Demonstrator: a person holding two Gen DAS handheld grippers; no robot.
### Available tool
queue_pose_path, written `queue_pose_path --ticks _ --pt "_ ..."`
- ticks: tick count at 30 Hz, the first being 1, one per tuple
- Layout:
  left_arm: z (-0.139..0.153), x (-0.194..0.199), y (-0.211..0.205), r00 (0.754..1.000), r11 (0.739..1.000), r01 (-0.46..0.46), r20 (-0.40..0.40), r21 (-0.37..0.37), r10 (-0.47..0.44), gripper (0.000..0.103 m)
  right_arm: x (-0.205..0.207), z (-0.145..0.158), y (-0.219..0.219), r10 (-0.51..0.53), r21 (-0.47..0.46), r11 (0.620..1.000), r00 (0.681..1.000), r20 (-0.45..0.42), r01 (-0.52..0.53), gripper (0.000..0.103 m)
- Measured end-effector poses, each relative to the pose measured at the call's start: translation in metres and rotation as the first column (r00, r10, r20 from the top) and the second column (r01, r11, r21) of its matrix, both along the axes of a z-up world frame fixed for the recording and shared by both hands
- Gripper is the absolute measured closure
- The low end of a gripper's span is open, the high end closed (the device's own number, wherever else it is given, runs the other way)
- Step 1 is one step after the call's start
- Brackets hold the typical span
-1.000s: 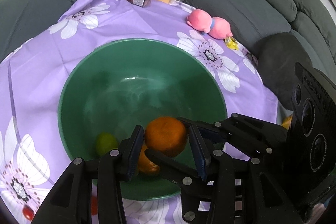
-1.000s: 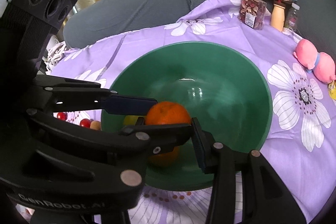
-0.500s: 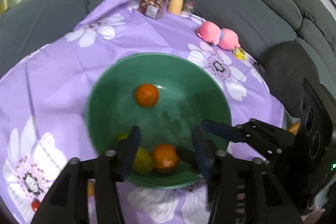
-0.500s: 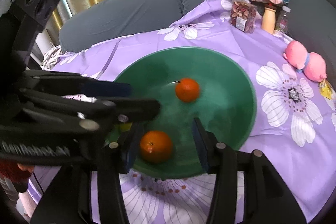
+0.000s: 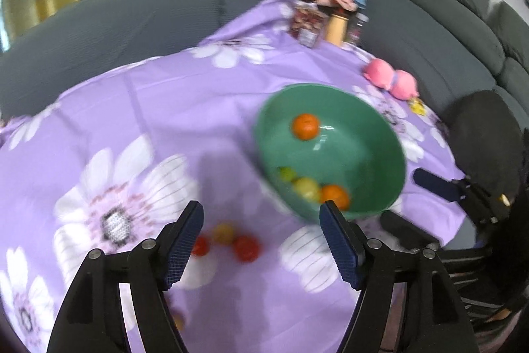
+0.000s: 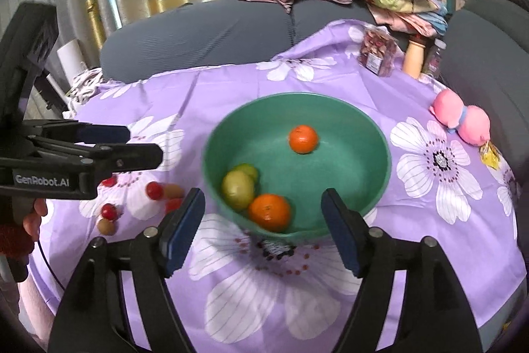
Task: Organize fruits
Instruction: 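Withdraw both tools back toward the cherry tomatoes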
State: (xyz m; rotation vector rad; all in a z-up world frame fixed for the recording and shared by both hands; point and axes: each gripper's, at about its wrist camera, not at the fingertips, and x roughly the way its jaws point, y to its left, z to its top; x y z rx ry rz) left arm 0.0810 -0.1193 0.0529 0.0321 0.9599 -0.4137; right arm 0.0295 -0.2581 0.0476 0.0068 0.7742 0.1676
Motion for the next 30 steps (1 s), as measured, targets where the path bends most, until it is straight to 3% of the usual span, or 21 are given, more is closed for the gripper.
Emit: queue_pose_path --ticks 16,30 --pt "-0.009 -0.062 0.099 0.980 0.980 -0.198 0.011 0.009 0.198 0.030 -0.022 0.011 0.069 0.165 -0.029 0.986 0.986 0.017 -0.165 0.029" --pt "-0.021 -0.078 0.127 0.972 0.971 -0.235 -0.031 -0.032 0.234 0.030 -0.026 0.007 0.106 0.236 -0.050 0.970 0.972 -0.013 -0.236 0.029"
